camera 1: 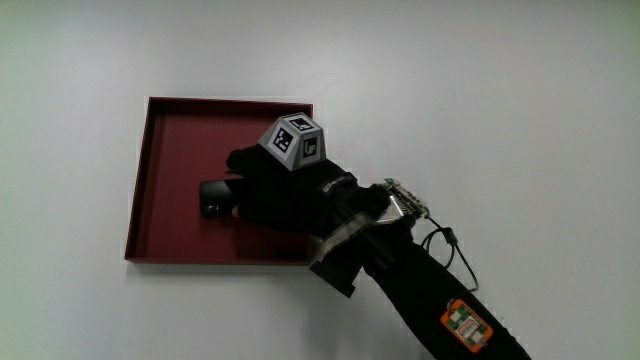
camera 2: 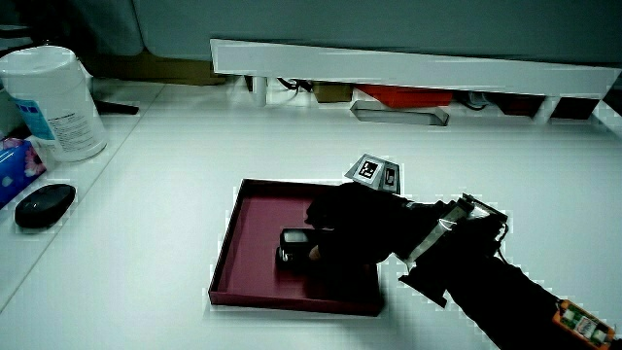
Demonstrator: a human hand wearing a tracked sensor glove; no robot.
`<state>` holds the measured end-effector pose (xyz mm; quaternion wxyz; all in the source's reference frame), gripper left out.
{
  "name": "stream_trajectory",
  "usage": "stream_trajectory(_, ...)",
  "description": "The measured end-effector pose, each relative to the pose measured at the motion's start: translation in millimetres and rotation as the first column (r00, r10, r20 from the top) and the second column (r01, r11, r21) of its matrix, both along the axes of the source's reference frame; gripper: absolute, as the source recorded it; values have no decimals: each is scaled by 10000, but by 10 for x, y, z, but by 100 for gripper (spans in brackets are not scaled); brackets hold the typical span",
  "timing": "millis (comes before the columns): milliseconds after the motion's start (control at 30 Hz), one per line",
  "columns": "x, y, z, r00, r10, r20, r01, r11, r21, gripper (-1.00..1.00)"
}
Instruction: Place stapper into plate
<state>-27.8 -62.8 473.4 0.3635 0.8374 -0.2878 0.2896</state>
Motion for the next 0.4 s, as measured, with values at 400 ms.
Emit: stream_trajectory(400, 535, 2, -544, 9957, -511, 773, 597, 9918, -1127, -100)
